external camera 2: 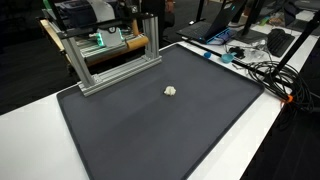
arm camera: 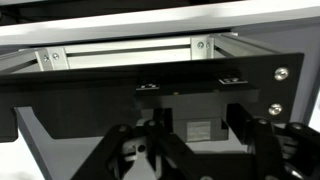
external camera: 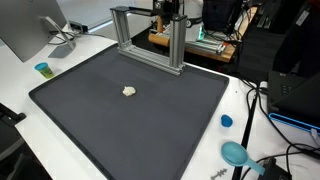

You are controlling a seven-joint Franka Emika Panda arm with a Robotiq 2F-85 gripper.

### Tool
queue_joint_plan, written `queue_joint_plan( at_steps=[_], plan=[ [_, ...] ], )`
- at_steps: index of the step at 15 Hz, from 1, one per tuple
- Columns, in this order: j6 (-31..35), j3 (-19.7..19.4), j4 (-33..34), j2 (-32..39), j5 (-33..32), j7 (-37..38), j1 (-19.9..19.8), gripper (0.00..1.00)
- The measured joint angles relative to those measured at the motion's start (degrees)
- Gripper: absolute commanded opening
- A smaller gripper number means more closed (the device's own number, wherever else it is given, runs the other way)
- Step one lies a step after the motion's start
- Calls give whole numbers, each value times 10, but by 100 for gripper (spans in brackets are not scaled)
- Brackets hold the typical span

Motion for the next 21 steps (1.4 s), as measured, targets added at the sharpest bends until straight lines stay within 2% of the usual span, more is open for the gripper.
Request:
queue_joint_plan(
  at_steps=[1,3,9,10,11,13,21],
  plan=[
    [0,0,0,0,0,0,1,44],
    [2,0,1,0,0,0,0,34],
    [15,0,0,2,0,0,0,34],
    [15,1,0,2,-1,0,0,84],
    [15,2,0,2,-2,-1,0,85],
    [15,4,0,3,-3,-2,1,98],
    [36,14,0,5,-4,-2,2,100]
  ],
)
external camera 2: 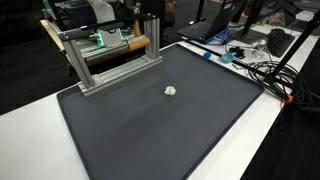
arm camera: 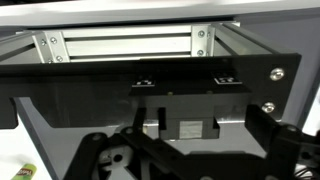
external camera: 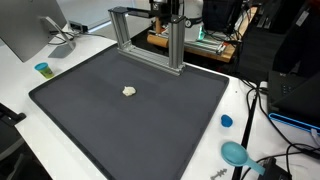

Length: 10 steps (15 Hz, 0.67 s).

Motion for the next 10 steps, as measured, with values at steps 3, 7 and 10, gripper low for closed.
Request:
queue_joint_plan(
  at_steps=[3,7,10],
  plan=[
    [11,3,0,-1,-5,2,-2,100],
    [15,7,0,-5,-12,9,-9,100],
    [32,7,0,-5,-12,10,-9,100]
  ],
)
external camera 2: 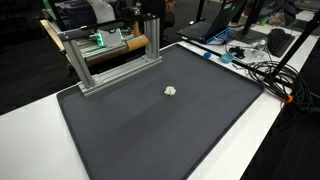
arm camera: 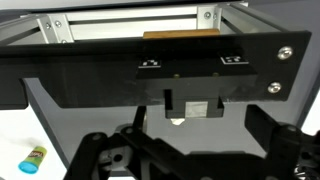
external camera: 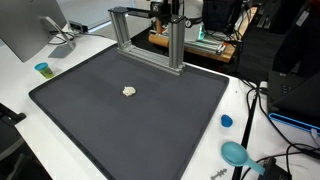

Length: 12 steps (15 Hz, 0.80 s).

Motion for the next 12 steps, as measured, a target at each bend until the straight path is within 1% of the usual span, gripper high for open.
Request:
queue_joint_plan(
  at_steps=[3,8,12],
  plan=[
    [13,1,0,0,1,10,0,100],
    [6,11,0,-7,1,39,1,100],
    [5,14,-1,-8,1,37,4,100]
  ],
)
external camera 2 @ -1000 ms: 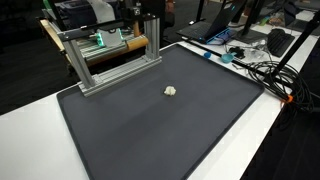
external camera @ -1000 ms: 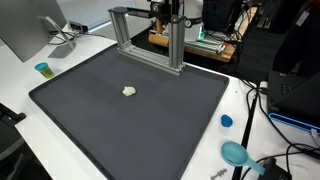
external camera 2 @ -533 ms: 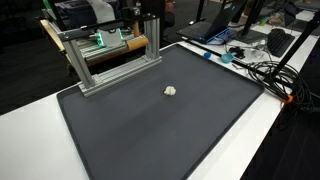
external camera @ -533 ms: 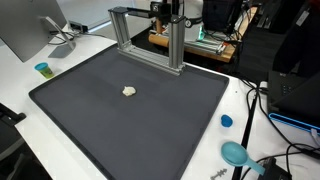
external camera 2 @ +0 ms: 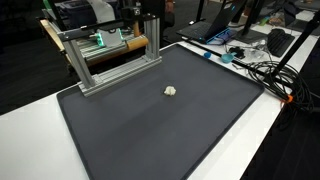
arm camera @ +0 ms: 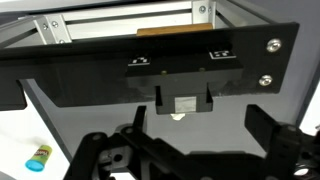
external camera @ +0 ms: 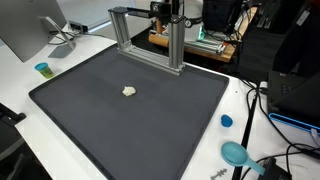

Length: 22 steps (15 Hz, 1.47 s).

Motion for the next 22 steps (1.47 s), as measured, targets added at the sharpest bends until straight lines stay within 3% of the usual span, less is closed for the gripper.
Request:
queue_joint_plan(
  at_steps=[9,22],
  plan=[
    [-25,-19,-2,9,0,-10,-2,100],
    [-44,-13,12,8,0,-32,12,100]
  ],
)
